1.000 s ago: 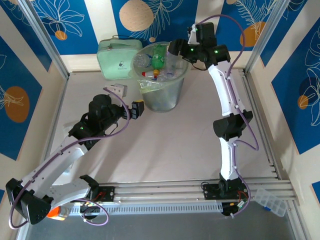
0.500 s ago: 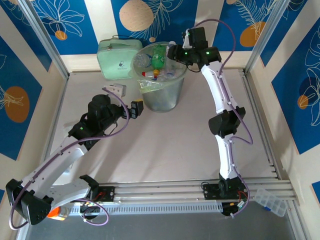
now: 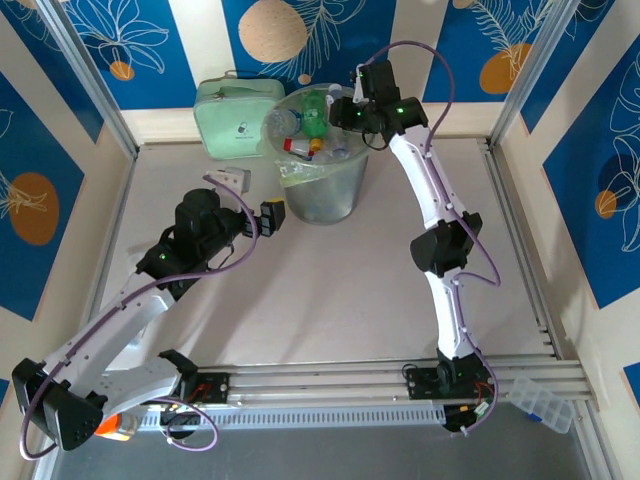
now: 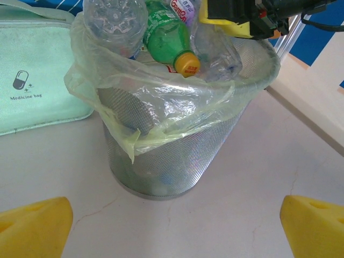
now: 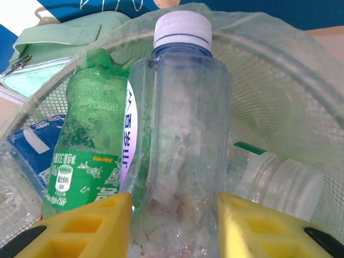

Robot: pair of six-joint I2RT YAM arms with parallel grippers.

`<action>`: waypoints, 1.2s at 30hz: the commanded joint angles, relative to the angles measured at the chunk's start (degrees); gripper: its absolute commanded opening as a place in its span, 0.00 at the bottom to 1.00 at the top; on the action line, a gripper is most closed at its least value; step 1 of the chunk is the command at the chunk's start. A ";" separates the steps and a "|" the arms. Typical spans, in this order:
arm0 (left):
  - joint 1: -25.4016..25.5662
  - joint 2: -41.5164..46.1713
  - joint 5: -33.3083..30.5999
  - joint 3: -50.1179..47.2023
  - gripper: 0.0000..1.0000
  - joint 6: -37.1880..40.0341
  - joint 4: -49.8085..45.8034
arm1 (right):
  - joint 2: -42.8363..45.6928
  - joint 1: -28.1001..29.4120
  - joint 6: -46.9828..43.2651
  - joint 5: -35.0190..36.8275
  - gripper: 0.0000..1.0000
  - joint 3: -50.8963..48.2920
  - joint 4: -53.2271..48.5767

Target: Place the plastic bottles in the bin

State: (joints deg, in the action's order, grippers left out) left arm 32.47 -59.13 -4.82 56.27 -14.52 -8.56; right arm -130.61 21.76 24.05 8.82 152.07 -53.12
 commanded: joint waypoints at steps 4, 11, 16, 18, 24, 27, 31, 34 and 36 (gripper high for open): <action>-0.48 4.45 3.23 -0.20 0.99 0.37 2.52 | 10.12 1.18 -2.39 -1.02 0.65 -0.46 -1.15; -0.21 9.87 6.12 4.62 0.99 1.65 -4.12 | 24.59 5.37 -11.91 3.67 0.99 -8.72 3.29; -0.21 18.66 0.67 -5.41 0.99 3.63 3.86 | 43.70 9.86 -17.20 2.47 0.99 -36.73 16.95; -0.21 20.85 -0.21 -11.13 0.99 6.12 10.88 | 53.18 10.06 -18.39 -1.69 0.99 -52.97 26.42; -0.30 21.66 -18.27 -19.73 0.99 6.19 15.78 | 78.92 9.56 -30.68 -1.57 0.99 -103.96 69.17; -0.47 19.04 -22.09 -28.59 0.99 18.54 28.15 | 84.54 6.92 -31.24 3.34 0.99 -117.21 76.83; -2.36 13.34 -21.63 -39.11 0.99 27.01 41.76 | 85.33 -1.80 -22.94 10.84 0.99 -125.99 76.85; -3.50 9.00 -26.79 -41.47 0.99 25.90 42.87 | 84.38 -7.46 -20.64 9.04 0.99 -130.53 80.26; -4.93 6.84 -29.96 -42.18 0.99 24.18 42.33 | 81.60 -10.07 -21.34 9.51 0.99 -132.01 82.74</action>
State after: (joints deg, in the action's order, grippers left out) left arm 29.36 -51.29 -27.64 14.37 8.51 26.33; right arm -47.53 13.89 0.91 15.79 21.34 20.29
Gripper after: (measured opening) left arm 0.994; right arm 0.990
